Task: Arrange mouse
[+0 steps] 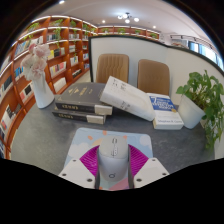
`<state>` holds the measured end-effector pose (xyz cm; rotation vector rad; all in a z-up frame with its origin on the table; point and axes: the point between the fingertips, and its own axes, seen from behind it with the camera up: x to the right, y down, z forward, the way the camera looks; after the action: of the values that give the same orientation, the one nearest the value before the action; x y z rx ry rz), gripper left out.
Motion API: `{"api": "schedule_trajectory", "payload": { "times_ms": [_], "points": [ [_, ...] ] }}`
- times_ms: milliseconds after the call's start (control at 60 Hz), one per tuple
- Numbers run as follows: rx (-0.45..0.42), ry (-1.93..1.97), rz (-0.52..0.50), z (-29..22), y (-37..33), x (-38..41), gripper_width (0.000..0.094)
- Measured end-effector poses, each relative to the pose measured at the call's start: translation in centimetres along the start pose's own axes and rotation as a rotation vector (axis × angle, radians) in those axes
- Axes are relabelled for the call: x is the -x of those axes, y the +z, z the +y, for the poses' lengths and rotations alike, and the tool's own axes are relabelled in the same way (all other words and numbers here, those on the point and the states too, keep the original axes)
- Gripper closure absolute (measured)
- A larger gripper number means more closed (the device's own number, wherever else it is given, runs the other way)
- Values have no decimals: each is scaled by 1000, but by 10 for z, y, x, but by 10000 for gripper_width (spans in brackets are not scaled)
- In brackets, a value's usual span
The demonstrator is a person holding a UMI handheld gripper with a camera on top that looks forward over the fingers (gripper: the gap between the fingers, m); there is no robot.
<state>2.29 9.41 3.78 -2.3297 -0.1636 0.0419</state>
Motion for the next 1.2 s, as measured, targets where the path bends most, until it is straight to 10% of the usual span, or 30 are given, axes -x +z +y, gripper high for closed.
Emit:
{"api": "schedule_trajectory", "payload": {
  "times_ms": [283, 533, 850, 1200],
  "points": [
    [47, 13, 3, 39, 27, 8, 504],
    [27, 73, 29, 20, 9, 2, 125],
    [-144, 92, 71, -57, -122, -24, 120],
    [-177, 91, 73, -16, -252, -45, 121]
  ]
}}
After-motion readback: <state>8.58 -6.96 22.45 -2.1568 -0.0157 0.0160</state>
